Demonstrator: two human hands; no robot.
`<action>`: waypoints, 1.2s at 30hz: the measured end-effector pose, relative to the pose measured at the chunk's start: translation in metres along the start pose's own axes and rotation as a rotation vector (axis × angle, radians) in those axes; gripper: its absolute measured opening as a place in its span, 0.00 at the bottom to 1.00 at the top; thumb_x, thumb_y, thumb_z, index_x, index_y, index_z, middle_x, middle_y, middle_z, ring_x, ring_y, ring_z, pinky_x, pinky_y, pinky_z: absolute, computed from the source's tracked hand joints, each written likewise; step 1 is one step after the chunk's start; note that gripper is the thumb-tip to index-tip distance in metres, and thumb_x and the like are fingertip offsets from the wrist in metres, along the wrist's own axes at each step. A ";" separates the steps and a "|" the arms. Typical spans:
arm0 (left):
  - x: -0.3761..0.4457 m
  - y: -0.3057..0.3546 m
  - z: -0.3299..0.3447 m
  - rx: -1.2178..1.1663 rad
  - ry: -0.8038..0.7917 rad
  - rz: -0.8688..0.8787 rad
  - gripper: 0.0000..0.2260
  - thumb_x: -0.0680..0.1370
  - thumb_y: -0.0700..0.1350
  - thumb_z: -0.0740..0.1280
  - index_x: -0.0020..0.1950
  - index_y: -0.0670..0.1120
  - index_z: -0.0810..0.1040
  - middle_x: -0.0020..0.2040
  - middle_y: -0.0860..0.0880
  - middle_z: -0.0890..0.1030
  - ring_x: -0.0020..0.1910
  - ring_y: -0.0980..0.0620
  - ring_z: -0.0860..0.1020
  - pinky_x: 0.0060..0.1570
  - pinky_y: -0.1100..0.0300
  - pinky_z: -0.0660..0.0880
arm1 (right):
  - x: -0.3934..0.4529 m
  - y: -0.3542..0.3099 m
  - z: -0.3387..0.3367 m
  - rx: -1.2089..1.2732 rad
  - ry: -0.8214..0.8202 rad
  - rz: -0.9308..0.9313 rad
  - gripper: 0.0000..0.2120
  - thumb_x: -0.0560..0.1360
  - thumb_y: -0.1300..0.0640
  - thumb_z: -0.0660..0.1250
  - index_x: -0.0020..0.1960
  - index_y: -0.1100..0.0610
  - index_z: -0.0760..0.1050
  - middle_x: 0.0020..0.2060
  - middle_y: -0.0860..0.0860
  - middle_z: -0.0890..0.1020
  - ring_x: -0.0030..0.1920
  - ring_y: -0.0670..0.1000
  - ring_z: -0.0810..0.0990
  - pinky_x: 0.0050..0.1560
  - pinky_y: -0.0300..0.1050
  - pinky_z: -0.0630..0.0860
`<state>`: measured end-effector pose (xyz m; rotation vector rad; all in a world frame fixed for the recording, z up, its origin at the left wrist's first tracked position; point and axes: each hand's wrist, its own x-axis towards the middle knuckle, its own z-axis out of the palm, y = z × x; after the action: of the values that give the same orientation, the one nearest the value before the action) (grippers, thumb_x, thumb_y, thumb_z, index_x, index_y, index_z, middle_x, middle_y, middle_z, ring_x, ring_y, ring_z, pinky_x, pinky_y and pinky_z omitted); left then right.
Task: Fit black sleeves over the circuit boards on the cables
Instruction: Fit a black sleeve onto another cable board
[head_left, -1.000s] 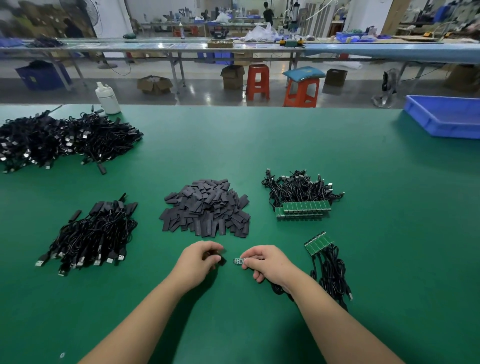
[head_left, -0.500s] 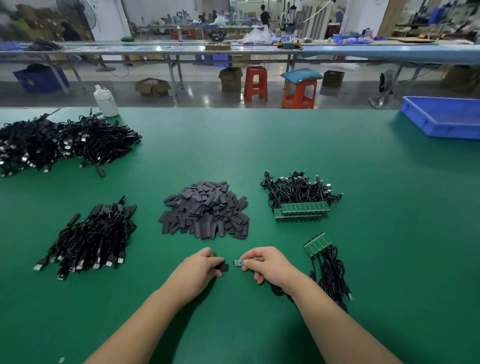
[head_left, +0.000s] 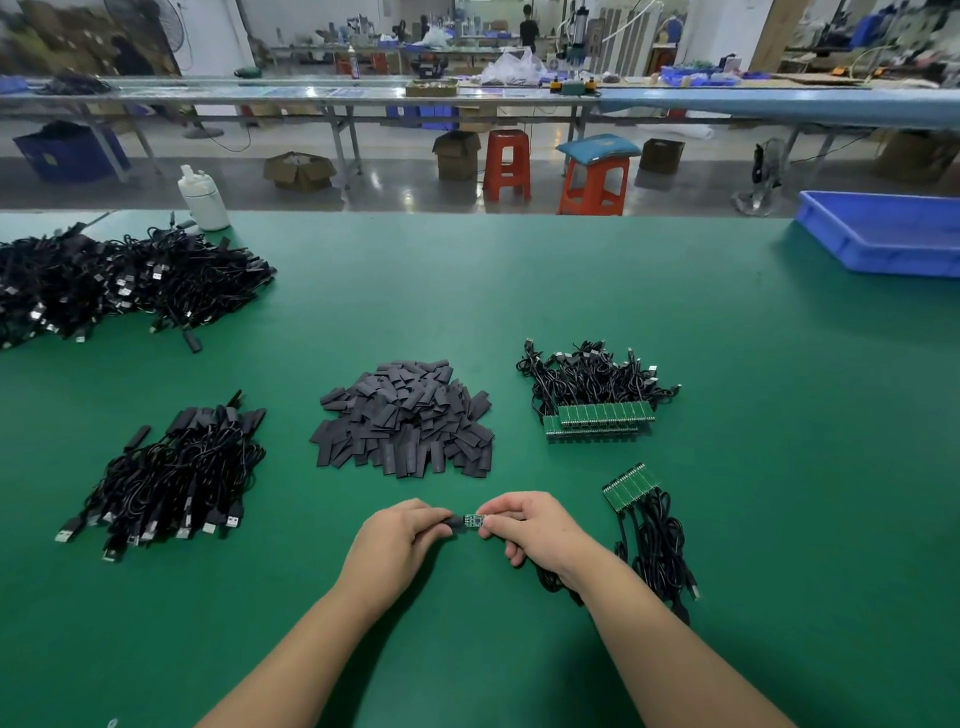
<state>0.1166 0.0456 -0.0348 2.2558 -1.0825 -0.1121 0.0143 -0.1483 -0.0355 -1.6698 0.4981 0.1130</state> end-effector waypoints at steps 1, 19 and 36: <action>0.000 0.001 0.001 -0.009 0.013 0.001 0.08 0.78 0.49 0.70 0.56 0.53 0.84 0.46 0.57 0.82 0.45 0.57 0.79 0.48 0.59 0.76 | 0.000 0.000 0.000 0.002 0.000 0.000 0.06 0.77 0.59 0.68 0.52 0.53 0.82 0.43 0.51 0.87 0.29 0.45 0.76 0.34 0.40 0.77; 0.000 0.009 0.005 0.005 0.015 0.041 0.13 0.78 0.47 0.70 0.62 0.47 0.82 0.51 0.51 0.83 0.50 0.52 0.80 0.53 0.61 0.74 | 0.000 0.002 -0.002 0.026 -0.011 -0.004 0.07 0.77 0.59 0.69 0.54 0.53 0.81 0.44 0.51 0.87 0.30 0.46 0.76 0.35 0.40 0.77; 0.001 0.008 0.007 -0.023 0.047 0.014 0.11 0.78 0.48 0.70 0.59 0.49 0.82 0.52 0.54 0.84 0.50 0.56 0.80 0.54 0.65 0.73 | 0.000 0.000 -0.002 0.029 -0.013 -0.003 0.06 0.78 0.61 0.68 0.54 0.56 0.81 0.42 0.51 0.87 0.28 0.46 0.75 0.31 0.39 0.76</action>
<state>0.1102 0.0377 -0.0357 2.2187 -1.0672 -0.0648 0.0136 -0.1496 -0.0350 -1.6408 0.4849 0.1143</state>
